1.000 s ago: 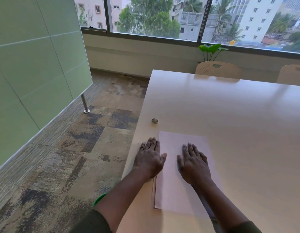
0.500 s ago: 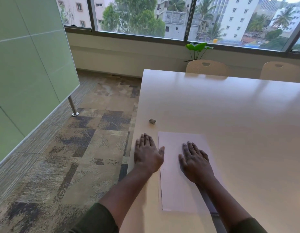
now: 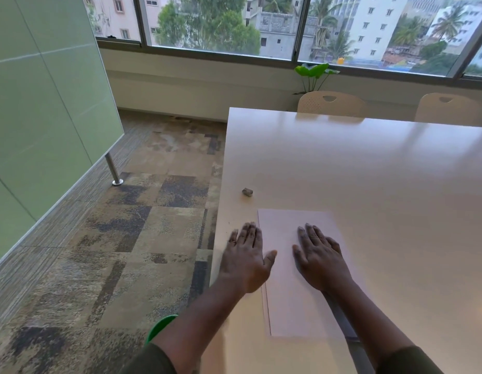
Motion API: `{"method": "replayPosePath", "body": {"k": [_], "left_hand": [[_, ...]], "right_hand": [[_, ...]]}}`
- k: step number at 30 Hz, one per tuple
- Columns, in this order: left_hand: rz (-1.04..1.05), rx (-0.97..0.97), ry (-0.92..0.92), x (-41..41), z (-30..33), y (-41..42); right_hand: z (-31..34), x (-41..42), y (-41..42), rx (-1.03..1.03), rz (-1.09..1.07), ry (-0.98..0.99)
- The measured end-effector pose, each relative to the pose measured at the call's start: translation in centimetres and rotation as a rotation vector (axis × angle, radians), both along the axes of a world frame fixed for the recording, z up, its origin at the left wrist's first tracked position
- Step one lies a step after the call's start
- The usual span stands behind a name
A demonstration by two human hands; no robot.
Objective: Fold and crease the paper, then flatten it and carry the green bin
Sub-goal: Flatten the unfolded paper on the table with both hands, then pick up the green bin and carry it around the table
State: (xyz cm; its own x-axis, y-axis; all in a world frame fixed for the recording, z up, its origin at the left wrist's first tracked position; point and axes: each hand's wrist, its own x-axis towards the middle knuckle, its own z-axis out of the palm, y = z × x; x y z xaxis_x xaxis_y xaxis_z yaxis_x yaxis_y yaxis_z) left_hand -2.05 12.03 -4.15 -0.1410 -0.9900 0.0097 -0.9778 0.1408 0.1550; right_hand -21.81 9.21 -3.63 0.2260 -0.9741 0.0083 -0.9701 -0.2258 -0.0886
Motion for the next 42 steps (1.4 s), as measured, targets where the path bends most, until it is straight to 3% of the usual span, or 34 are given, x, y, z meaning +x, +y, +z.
{"method": "replayPosePath", "body": {"k": [11, 22, 30, 42], "left_hand": [[0.067, -0.123, 0.068, 2.7, 1.9, -0.5], [0.168, -0.245, 0.117, 5.6, 5.2, 6.3], [0.204, -0.262, 0.149, 9.7, 6.5, 11.4], [0.204, -0.253, 0.128, 25.5, 3.4, 10.7]], "right_hand": [[1.8, 1.4, 1.0, -0.134, -0.079, -0.096], [5.6, 3.7, 6.6, -0.197, -0.06, -0.171], [7.1, 9.0, 11.1, -0.232, 0.009, -0.203], [5.7, 24.4, 11.0, -0.218, -0.009, -0.212]]}}
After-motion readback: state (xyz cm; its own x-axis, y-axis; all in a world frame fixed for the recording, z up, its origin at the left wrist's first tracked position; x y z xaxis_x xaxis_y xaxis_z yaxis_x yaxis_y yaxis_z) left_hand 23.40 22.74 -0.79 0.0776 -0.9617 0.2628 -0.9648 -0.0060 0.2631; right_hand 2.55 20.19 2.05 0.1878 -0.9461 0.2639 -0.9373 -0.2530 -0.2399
